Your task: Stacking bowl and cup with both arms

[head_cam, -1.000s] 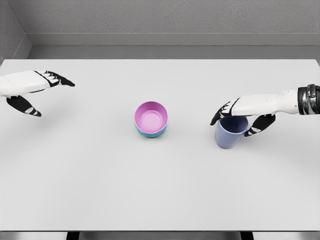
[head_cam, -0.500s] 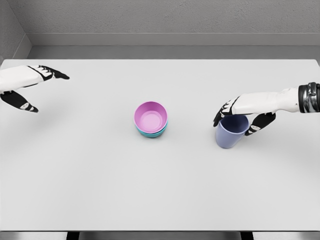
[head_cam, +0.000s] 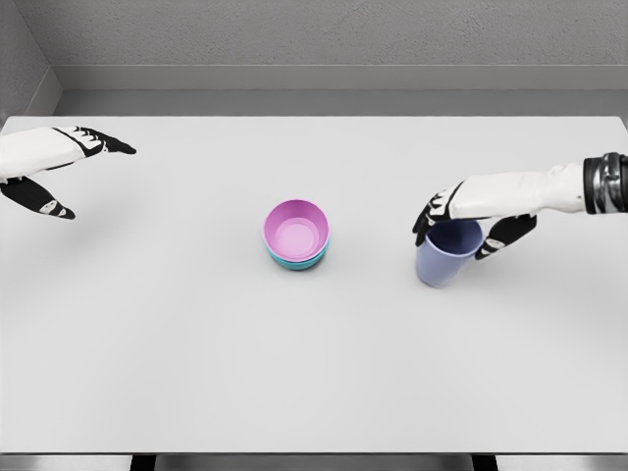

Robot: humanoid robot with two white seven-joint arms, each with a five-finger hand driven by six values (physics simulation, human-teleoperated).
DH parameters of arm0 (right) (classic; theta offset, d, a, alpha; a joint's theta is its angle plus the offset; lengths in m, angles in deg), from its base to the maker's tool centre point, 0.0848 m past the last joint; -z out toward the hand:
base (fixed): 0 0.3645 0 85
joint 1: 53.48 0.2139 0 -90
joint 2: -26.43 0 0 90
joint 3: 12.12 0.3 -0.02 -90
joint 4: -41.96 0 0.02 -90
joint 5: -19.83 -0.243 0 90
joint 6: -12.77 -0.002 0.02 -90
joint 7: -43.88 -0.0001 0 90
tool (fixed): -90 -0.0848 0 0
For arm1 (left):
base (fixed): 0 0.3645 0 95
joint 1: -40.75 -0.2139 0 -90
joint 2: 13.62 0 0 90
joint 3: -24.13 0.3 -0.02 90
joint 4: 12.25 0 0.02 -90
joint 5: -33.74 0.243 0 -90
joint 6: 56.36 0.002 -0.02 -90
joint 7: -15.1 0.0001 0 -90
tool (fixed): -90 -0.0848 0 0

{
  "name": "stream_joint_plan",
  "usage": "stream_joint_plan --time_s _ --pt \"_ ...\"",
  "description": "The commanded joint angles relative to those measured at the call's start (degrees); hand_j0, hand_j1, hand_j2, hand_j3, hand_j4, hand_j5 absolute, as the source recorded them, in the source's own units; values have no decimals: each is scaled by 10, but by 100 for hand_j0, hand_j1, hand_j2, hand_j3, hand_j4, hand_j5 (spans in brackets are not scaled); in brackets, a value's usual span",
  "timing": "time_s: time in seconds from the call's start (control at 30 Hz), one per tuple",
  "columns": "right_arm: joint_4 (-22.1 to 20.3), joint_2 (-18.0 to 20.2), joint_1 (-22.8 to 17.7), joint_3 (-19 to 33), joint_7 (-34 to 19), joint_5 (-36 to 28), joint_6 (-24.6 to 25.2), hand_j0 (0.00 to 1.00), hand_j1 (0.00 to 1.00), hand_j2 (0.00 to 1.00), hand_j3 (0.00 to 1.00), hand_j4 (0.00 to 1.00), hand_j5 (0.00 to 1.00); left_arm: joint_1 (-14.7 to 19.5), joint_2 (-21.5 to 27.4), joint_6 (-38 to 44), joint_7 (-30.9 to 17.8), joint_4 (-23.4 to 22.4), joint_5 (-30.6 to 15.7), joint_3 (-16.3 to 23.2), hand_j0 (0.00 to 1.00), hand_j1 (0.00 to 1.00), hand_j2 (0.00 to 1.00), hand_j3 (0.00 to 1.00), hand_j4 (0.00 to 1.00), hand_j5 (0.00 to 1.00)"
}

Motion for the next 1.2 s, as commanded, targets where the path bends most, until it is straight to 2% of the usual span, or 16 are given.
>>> stream_joint_plan --time_s 0.0,0.13,0.27,0.43,0.63,0.73,0.83,1.17 --pt "-12 0 1 1 0 -4 1 69 69 69 69 69 69 0 0 2 0 0 -4 0 100 100 100 100 100 100" --pt "-34 -1 12 1 0 -4 1 69 69 69 69 69 69 0 -5 2 0 0 -4 -1 100 100 100 100 100 100" --pt "-36 -2 22 1 0 -4 1 69 69 69 69 69 69 0 -5 2 0 0 -4 0 100 100 100 100 100 100" --pt "-42 -38 44 1 -2 -4 1 69 69 69 69 69 69 -1 -5 2 0 -1 -3 0 100 100 100 100 100 100" --pt "-55 -43 70 1 -6 -4 1 70 70 70 70 70 70 0 -5 2 0 -2 -2 -1 100 100 100 100 100 100" --pt "-55 -61 83 0 -6 -5 1 69 69 69 69 69 69 0 -3 2 0 -9 -2 0 100 100 100 100 100 100" --pt "-51 -82 95 0 -6 -6 1 69 69 69 69 69 69 0 -2 2 0 -10 -2 -1 100 100 100 100 100 100" --pt "4 -162 117 -1 -7 -7 1 70 70 70 70 70 70 1 -5 2 0 -13 -2 0 100 100 100 100 100 100"
